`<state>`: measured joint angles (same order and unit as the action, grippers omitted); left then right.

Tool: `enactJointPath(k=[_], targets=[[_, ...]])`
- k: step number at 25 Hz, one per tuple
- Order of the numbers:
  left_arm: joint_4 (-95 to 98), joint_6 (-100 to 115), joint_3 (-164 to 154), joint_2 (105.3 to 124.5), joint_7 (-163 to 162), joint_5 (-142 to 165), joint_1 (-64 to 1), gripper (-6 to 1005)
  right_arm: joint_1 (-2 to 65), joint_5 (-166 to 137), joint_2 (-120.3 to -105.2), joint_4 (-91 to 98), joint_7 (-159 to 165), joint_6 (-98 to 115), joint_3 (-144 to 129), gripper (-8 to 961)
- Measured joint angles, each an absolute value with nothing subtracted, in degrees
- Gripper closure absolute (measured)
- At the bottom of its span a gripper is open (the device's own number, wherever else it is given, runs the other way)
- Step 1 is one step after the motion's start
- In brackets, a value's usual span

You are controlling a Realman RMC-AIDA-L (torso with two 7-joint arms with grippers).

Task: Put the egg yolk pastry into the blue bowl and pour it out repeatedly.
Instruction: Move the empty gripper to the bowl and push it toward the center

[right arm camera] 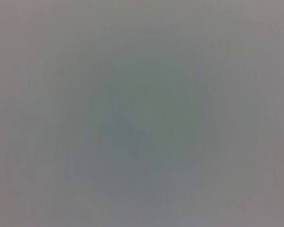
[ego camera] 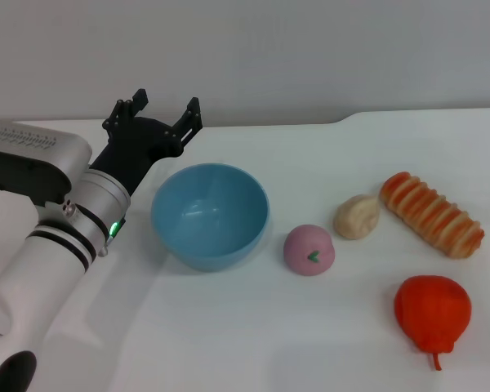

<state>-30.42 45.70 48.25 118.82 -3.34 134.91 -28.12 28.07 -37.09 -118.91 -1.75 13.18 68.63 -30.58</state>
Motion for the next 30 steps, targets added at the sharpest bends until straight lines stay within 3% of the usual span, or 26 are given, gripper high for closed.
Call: enactJointPath(k=[8, 14, 23, 30], targets=[[-33.4, 40.9, 49.2, 117.44, -8.0, 135.4, -28.9, 167, 28.0, -37.1, -118.91, -1.8, 13.2, 68.6, -30.3, 232], [-45.4, 15.2, 61.5, 115.28, -7.5, 146.0, -29.7, 167, 27.7, -37.0, -118.91, -2.0, 13.2, 68.5, -30.0, 232], [-58.8, -11.1, 74.0, 115.18, -4.0, 153.8, -28.5, 166, 27.4, -36.7, -119.0, -1.9, 13.2, 68.4, -30.1, 232], [-70.7, -39.6, 86.5, 117.68, 12.4, 151.6, -29.4, 166, 27.3, -36.9, -118.95, -1.8, 13.2, 68.4, -30.1, 232]])
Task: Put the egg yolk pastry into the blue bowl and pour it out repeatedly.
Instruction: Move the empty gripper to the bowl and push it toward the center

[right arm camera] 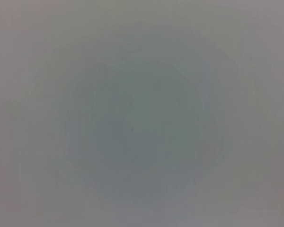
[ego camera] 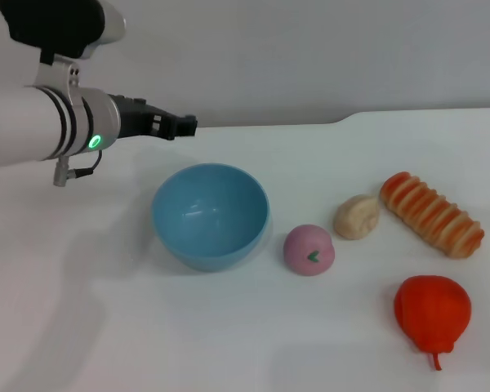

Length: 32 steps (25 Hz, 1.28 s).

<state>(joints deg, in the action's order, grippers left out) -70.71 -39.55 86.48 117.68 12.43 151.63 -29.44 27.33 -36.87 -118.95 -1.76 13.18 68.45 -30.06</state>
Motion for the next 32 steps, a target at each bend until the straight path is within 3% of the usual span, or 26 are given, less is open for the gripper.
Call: enactJointPath(k=[10, 17, 32], targets=[[-71.1, -61.1, 97.1, 117.59, 20.5, 148.0, -36.1, 167, 27.4, -36.9, -118.83, -1.8, 13.2, 68.5, -30.1, 233], [-61.7, -59.7, 97.8, 117.83, 20.4, 148.2, -40.5, 167, 27.4, -37.0, -118.87, -2.0, 13.2, 68.5, -30.5, 233], [-52.0, -52.3, 96.4, 117.88, 20.7, 148.7, -42.8, 167, 27.1, -37.0, -119.01, -2.6, 13.4, 68.5, -30.1, 233]])
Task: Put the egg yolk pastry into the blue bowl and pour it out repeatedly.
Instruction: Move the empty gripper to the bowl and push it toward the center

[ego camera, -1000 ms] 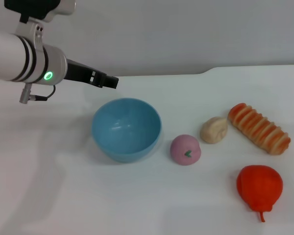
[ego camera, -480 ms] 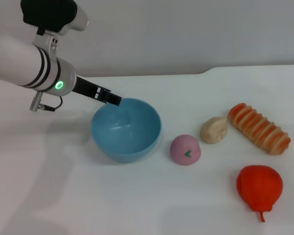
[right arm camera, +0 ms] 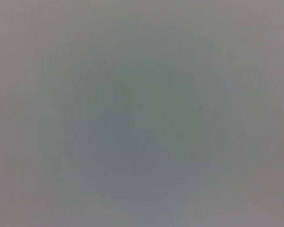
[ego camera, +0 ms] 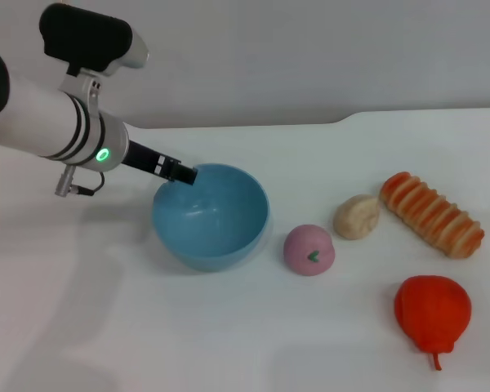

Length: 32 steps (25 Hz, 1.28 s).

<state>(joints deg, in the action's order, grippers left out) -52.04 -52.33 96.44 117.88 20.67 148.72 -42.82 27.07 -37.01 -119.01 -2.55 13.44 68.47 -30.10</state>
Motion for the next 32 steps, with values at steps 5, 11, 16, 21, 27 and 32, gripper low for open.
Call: enactJointPath(k=[5, 11, 16, 21, 27, 32], targets=[[-47.2, -51.8, 96.9, 117.82, 20.6, 148.7, -44.7, 167, 27.1, -37.0, -119.0, -2.6, 13.4, 68.5, -30.0, 233], [-45.3, -49.4, 96.9, 117.63, 20.8, 148.7, -44.5, 166, 27.3, -37.0, -119.0, -2.6, 13.4, 68.5, -30.3, 233], [-42.4, -49.5, 96.9, 117.52, 20.8, 148.7, -45.6, 167, 27.3, -37.0, -119.0, -2.5, 13.5, 68.5, -30.4, 232], [-41.8, -51.1, 96.9, 117.43, 20.9, 148.8, -45.7, 167, 27.3, -37.0, -119.0, -2.5, 13.5, 68.5, -30.6, 233], [-41.6, -53.5, 96.5, 117.48, 20.9, 148.8, -45.7, 167, 27.3, -37.0, -119.0, -2.5, 13.7, 68.5, -30.6, 233], [-41.3, -53.7, 96.4, 117.75, 20.8, 148.8, -45.7, 168, 27.3, -37.0, -119.0, -2.6, 13.7, 68.5, -30.6, 232]])
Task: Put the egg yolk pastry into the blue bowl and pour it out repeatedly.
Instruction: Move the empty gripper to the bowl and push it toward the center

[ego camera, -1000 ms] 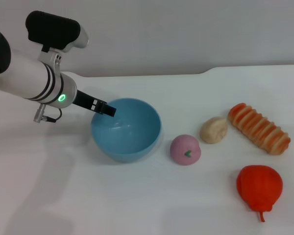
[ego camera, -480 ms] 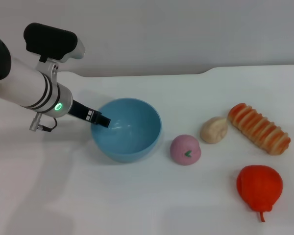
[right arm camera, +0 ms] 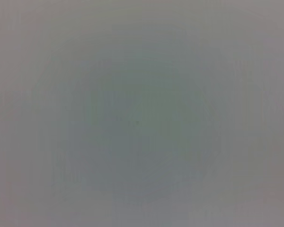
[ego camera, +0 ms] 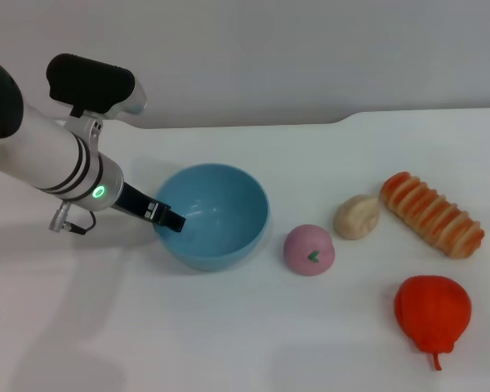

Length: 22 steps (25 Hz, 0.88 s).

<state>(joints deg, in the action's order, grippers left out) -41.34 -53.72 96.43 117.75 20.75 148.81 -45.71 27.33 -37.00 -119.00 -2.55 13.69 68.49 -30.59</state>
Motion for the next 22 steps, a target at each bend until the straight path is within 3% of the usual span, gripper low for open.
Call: enactJointPath(k=[22], targets=[[-37.0, -50.4, 95.4, 118.36, 19.9, 144.8, -47.0, 201, 27.3, -36.9, -119.0, -2.4, 13.3, 68.5, -30.1, 232]])
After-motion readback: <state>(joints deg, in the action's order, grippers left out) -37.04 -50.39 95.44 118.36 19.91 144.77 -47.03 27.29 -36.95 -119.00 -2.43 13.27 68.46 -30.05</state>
